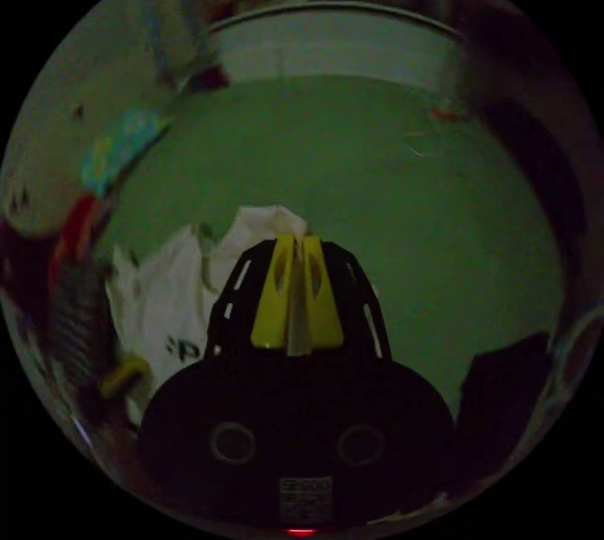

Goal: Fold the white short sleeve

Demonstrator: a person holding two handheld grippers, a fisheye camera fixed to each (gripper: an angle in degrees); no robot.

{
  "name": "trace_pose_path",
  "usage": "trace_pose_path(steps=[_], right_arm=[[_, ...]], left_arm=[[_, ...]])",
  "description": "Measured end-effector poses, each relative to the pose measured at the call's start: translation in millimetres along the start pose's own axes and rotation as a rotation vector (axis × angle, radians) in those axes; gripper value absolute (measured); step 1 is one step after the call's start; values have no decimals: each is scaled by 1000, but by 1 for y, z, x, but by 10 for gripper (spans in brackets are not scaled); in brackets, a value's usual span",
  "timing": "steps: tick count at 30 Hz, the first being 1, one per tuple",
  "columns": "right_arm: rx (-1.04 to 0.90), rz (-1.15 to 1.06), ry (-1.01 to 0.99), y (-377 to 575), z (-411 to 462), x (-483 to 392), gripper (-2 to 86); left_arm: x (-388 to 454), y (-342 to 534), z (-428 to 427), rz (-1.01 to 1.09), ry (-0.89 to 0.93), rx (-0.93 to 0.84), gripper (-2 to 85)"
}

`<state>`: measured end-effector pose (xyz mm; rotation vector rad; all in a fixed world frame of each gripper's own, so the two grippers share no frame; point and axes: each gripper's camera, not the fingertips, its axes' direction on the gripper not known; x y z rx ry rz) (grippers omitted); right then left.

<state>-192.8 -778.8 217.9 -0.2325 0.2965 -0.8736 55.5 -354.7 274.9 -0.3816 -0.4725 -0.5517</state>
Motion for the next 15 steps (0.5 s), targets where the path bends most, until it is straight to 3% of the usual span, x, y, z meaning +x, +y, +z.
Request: trace_pose_path(steps=[4, 8, 15], right_arm=[[-69, 145, -106, -14, -9, 59, 27], [-24, 52, -67, 22, -34, 89, 40], [-213, -29, -48, 117, -60, 144, 66]], left_arm=[[16, -4, 4, 28, -93, 5, 46], [21, -3, 6, 7, -72, 7, 45], [37, 8, -2, 13, -9, 52, 45]])
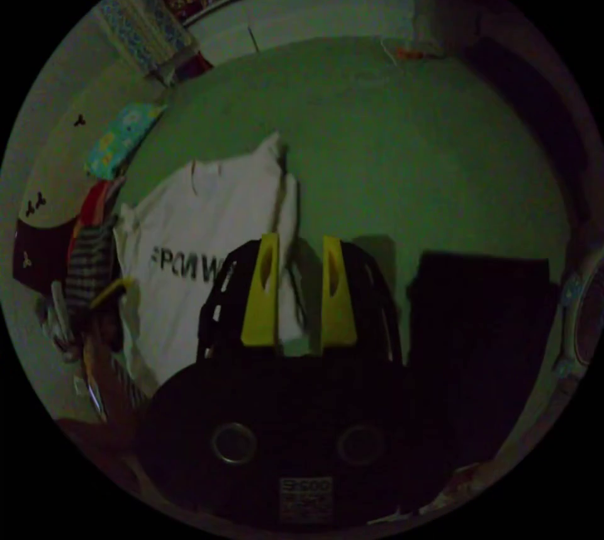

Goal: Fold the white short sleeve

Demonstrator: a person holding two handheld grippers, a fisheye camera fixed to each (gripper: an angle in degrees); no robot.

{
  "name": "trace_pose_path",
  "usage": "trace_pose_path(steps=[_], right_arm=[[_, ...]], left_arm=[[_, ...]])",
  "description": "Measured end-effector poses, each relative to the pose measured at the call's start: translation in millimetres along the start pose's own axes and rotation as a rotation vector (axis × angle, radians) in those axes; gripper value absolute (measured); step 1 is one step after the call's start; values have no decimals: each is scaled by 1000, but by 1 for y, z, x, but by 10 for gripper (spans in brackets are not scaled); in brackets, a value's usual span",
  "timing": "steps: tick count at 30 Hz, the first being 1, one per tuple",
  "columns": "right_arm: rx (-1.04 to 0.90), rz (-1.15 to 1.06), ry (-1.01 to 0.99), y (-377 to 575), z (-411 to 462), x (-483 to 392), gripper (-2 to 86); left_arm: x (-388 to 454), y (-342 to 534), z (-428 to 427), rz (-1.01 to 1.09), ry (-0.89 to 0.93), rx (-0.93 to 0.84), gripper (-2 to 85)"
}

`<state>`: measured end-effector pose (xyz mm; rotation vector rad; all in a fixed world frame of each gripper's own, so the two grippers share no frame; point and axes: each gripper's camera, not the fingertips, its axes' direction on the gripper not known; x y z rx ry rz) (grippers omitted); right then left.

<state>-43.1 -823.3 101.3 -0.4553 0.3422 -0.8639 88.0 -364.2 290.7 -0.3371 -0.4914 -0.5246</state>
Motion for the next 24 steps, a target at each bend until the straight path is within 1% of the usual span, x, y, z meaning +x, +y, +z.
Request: trace_pose_path(steps=[3, 6, 8, 12, 14, 15, 16, 17, 18, 20, 23, 24], right_arm=[[-64, -1, -49, 31, -1, 11, 69], [-118, -30, -46, 51, 2, 10, 66], [-124, -61, 42, 64, 0, 5, 46], [-120, -121, 61, 83, -16, -1, -9], [-75, -153, 218, 97, -39, -1, -14], [-65, -147, 255, 100, -46, 1, -15], [-49, -121, 315, 106, -61, 9, -15], [-55, -79, 317, 113, -74, 22, -16], [-62, -48, 296, 116, -80, 29, -16], [-102, 115, 171, 136, -94, 59, -16], [-119, 256, 82, 172, -100, 83, -16], [-123, 272, 76, 179, -100, 85, -16]], left_arm=[[9, 6, -1, 15, 15, -6, 45], [17, 13, -4, 23, -5, -8, 46], [20, 19, -6, 24, -7, -4, 45], [25, 32, -11, 21, -3, -5, 45], [27, 38, -13, 19, -4, -12, 46], [29, 43, -14, 20, -5, -16, 46], [30, 48, -16, 20, -6, -18, 46], [31, 50, -17, 21, -6, -19, 46], [32, 56, -19, 22, -7, -20, 46], [35, 64, -22, 25, -13, -27, 46], [38, 78, -24, 25, -35, -53, 46], [39, 83, -24, 22, -38, -73, 46]])
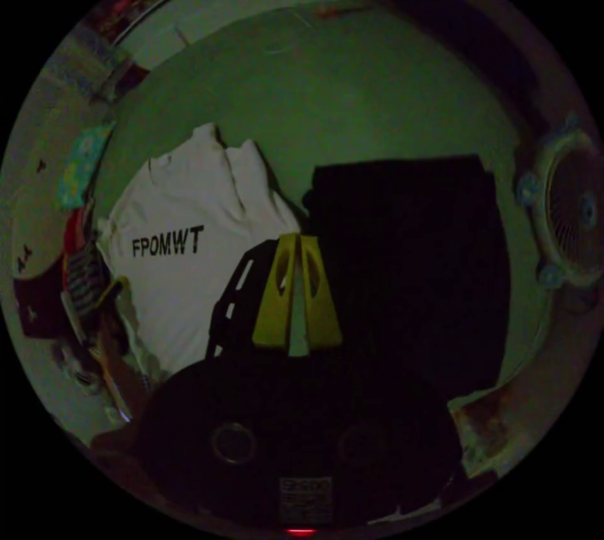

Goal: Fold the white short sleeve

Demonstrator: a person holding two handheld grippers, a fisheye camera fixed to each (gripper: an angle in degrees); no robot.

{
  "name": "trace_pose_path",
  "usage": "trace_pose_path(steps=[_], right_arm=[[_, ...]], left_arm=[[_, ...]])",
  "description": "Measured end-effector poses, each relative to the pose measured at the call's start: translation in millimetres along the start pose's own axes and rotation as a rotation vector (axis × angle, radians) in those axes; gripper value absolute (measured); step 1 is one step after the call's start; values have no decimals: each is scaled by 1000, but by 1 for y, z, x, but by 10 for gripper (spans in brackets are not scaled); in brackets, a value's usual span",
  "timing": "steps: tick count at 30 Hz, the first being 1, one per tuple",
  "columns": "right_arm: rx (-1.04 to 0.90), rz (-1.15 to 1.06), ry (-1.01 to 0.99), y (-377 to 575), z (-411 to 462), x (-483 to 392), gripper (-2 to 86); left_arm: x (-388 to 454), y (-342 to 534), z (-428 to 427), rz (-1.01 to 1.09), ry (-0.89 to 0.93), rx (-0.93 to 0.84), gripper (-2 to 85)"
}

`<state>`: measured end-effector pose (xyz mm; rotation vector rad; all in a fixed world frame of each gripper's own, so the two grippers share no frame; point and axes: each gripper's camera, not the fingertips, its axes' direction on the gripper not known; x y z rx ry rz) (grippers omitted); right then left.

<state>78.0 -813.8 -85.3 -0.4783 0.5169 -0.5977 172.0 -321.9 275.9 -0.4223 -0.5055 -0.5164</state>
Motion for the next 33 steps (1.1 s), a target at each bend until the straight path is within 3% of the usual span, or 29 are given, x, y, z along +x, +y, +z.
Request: trace_pose_path(steps=[4, 10, 14, 18, 20, 22, 24, 27, 33], right_arm=[[38, 9, -25, 56, -8, 14, -15], [298, -140, 266, 185, -66, -29, -10], [436, -181, 164, 290, -69, -78, -10], [406, -122, 130, 347, -35, -114, -11], [291, -159, 196, 373, -29, -128, -11], [371, -94, 197, 395, -42, -120, -11], [423, -72, 64, 419, -45, -106, -10], [318, -55, -138, 442, -39, -94, -10], [262, -97, 124, 483, -23, -108, -10]], left_arm=[[4, 23, -5, -8, 5, -15, 46], [7, 63, -25, -32, -1, -2, 29], [10, 105, -63, -58, -7, 98, 6], [21, 172, -105, -41, 203, 176, -3], [33, 201, -115, 11, 200, 147, -4], [46, 246, -127, 70, 144, 192, -5], [48, 280, -135, 60, 51, 251, -4], [42, 321, -143, 14, 50, 255, -4], [32, 367, -165, -77, 71, 168, -5]])
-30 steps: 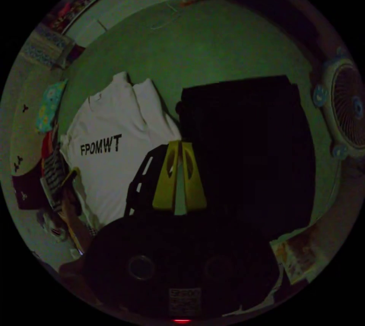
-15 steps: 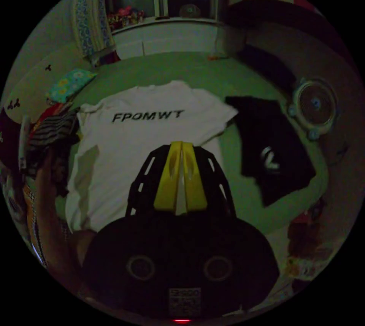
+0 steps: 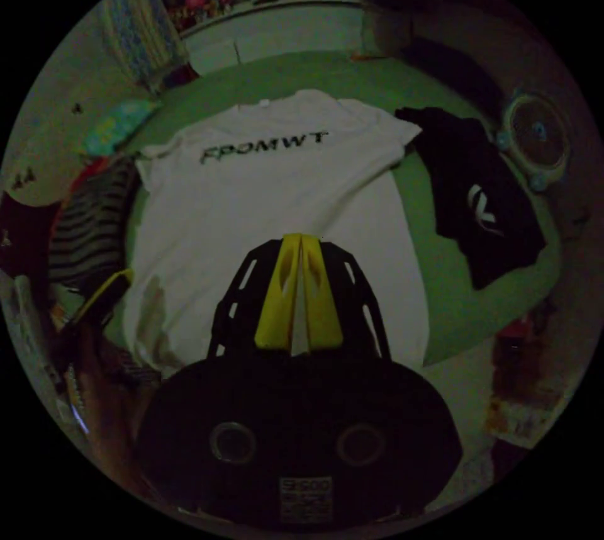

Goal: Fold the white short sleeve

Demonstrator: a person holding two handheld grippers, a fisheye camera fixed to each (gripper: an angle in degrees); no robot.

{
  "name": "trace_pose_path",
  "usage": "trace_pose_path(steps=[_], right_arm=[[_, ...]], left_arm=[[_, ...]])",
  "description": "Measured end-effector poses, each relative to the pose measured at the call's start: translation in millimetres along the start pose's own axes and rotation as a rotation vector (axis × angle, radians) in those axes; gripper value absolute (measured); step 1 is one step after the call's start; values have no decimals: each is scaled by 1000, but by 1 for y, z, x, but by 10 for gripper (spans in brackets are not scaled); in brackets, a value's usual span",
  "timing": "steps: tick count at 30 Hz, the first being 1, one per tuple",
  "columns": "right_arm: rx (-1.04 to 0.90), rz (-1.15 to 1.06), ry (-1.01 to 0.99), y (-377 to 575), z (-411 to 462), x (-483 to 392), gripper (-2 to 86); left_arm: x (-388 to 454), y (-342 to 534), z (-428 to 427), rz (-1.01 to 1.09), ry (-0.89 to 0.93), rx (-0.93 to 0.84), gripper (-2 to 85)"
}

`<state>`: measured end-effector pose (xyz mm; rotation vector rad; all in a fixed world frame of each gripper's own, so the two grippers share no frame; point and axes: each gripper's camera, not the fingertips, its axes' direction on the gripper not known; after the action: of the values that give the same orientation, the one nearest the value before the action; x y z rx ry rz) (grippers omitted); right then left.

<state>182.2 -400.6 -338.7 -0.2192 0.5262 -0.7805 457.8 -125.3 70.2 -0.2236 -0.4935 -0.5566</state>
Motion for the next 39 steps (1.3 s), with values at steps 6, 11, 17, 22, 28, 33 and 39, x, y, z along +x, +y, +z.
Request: trace_pose_path(steps=[6, 11, 17, 22, 28, 33, 39], right_arm=[[-12, 204, -168, 52, -15, 41, -11], [56, 188, -54, 94, -34, 53, -11], [85, 137, 2, 129, -49, 57, -13], [73, 165, -34, 151, -54, 63, -12], [76, 124, -31, 171, -58, 49, -12], [70, 91, -23, 185, -60, 35, -12], [71, 66, -24, 199, -63, 22, -12]], left_arm=[[15, 39, -19, 29, -41, -81, -4], [23, 68, -47, 38, 15, -36, -4], [38, 99, -75, 76, 18, -6, -4], [48, 123, -92, 73, 35, 0, -4], [61, 145, -107, 115, 20, 1, -4], [68, 160, -117, 142, 24, -4, -4], [74, 175, -128, 158, 16, -6, -4]])
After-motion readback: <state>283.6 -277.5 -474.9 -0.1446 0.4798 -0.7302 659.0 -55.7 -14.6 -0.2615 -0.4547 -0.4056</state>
